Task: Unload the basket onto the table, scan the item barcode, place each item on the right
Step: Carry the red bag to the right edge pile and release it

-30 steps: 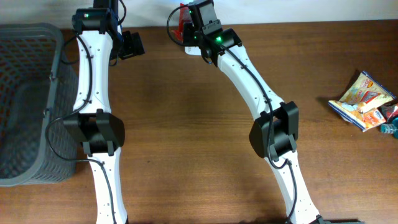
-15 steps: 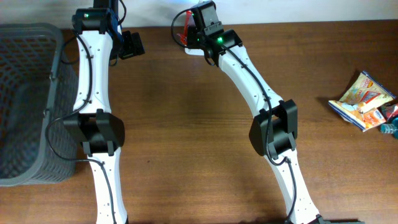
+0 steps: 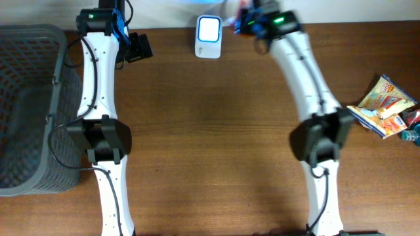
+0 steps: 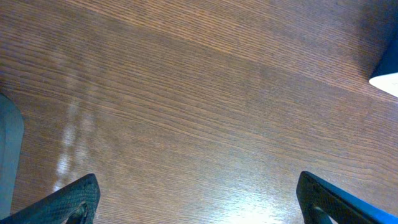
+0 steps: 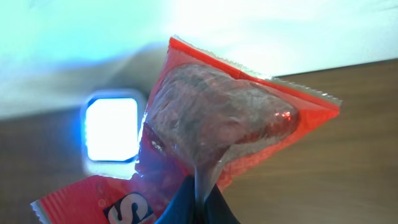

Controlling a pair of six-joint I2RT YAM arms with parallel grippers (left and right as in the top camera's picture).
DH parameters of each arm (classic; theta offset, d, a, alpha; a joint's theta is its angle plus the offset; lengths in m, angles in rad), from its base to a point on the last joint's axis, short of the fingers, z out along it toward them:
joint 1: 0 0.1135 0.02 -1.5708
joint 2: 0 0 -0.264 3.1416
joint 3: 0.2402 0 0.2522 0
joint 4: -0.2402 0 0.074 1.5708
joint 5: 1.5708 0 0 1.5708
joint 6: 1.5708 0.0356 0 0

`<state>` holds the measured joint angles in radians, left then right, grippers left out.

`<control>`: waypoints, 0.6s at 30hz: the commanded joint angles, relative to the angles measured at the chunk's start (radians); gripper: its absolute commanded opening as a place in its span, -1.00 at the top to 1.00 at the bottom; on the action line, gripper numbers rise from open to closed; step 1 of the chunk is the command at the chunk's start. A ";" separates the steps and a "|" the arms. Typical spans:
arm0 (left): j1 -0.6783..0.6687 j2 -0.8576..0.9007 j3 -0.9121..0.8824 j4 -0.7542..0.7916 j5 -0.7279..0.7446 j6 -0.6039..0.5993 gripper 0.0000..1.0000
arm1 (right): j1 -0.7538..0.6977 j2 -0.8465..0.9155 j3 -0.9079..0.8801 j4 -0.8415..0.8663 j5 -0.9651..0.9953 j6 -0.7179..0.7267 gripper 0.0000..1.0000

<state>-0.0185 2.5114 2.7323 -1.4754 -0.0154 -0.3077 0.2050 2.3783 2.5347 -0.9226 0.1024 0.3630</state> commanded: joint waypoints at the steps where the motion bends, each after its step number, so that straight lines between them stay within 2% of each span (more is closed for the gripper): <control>1: 0.002 -0.023 -0.001 0.001 -0.007 -0.006 -0.98 | -0.142 -0.116 0.037 -0.095 0.065 0.023 0.92; 6: 0.002 -0.023 -0.001 0.001 -0.007 -0.006 -0.98 | -0.398 -0.114 0.035 -0.327 0.068 0.023 0.92; 10: 0.002 -0.023 -0.001 0.001 -0.007 -0.006 -0.98 | -0.591 -0.101 0.011 -0.422 0.068 0.023 0.92; 18: 0.002 -0.023 -0.001 0.001 -0.007 -0.006 -0.98 | -0.847 -0.093 -0.185 -0.402 0.067 0.022 0.92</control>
<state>-0.0185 2.5114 2.7323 -1.4754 -0.0151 -0.3077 -0.5941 2.2787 2.4134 -1.3411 0.1574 0.3779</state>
